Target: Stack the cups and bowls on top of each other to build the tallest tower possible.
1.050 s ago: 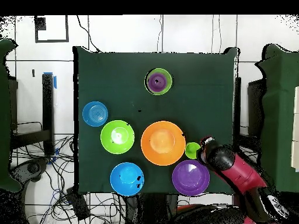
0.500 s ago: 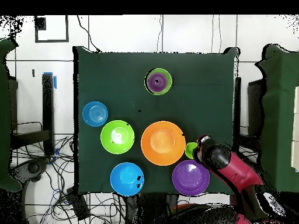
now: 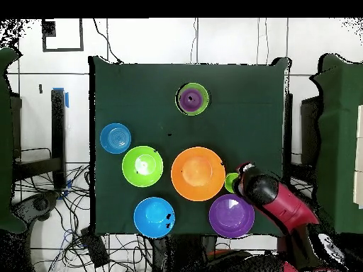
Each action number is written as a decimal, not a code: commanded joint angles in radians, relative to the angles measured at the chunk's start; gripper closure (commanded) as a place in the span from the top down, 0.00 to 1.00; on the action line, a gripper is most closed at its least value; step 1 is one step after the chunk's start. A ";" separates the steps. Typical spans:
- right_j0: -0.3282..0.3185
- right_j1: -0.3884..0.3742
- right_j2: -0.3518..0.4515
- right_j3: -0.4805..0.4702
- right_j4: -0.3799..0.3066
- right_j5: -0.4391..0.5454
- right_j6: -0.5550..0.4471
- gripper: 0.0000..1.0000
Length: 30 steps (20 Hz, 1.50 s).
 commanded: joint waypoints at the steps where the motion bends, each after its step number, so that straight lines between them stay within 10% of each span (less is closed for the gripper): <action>1: 0.031 0.018 0.112 0.079 0.028 -0.007 0.169 1.00; 30: 0.054 0.021 0.117 0.159 0.147 -0.105 0.207 1.00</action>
